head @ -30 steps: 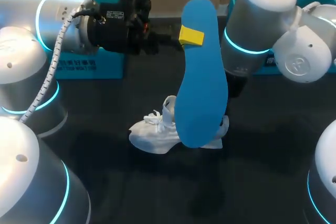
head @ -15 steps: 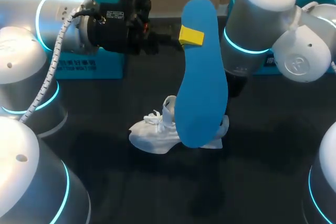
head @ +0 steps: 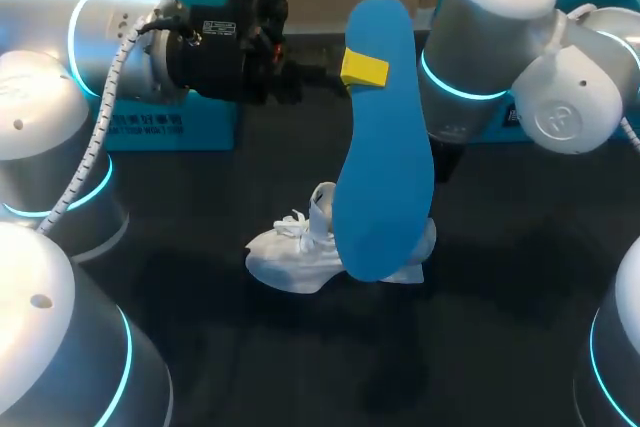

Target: Take the shoe out of the shoebox, open the shoe tongue, remove and reinsert the insole, then place the shoe into the shoebox

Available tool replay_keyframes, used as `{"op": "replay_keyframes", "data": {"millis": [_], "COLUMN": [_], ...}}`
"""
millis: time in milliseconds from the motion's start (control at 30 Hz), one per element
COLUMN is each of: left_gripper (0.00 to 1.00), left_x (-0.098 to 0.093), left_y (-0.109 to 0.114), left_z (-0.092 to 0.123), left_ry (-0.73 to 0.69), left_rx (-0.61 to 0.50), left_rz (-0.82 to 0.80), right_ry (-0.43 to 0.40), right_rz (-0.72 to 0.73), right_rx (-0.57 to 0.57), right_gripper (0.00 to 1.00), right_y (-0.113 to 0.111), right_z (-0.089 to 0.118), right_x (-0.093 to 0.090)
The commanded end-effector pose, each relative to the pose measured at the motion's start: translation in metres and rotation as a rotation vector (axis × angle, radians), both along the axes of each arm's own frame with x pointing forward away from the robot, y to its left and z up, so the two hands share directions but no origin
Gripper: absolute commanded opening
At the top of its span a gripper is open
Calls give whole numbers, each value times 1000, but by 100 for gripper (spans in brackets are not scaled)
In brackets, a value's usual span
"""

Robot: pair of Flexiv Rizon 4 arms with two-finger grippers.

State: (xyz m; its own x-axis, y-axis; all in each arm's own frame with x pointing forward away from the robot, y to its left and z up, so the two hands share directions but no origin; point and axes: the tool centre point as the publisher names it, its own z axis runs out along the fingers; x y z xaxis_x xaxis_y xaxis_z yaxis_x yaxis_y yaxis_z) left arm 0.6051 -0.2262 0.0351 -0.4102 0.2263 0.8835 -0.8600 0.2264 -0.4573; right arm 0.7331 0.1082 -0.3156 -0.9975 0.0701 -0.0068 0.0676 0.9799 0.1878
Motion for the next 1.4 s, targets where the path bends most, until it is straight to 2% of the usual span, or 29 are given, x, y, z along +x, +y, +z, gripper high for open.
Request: {"op": "replay_keyframes", "data": {"millis": [33,267,567,767,800,833,967,1033,1067,1100,1400], "left_gripper": [0,0,0,0,0,0,0,0,0,0,0], "left_x": [-1,-1,-1,-1,-1,-1,-1,-1,-1,-1,-1], "left_y": [0,0,0,0,0,0,0,0,0,0,0], "left_z": [-1,-1,-1,-1,-1,-1,-1,-1,-1,-1,-1], "left_ry": [0,0,0,0,0,0,0,0,0,0,0], "left_rx": [0,0,0,0,0,0,0,0,0,0,0], "left_rz": [2,2,2,2,2,2,2,2,2,2,2], "right_ry": [12,17,74,77,77,77,81,81,82,83,79], "right_rz": [7,33,75,80,77,75,63,57,54,53,35], "right_rx": [0,11,2,17,19,20,20,21,21,20,15], "right_gripper": [100,100,100,100,98,91,78,67,54,49,40], "right_y": [9,21,34,39,39,39,39,39,39,39,38], "right_z": [-4,-11,-43,-59,-61,-63,-69,-70,-70,-70,-68], "right_x": [7,23,39,43,44,44,44,44,43,43,41]}}
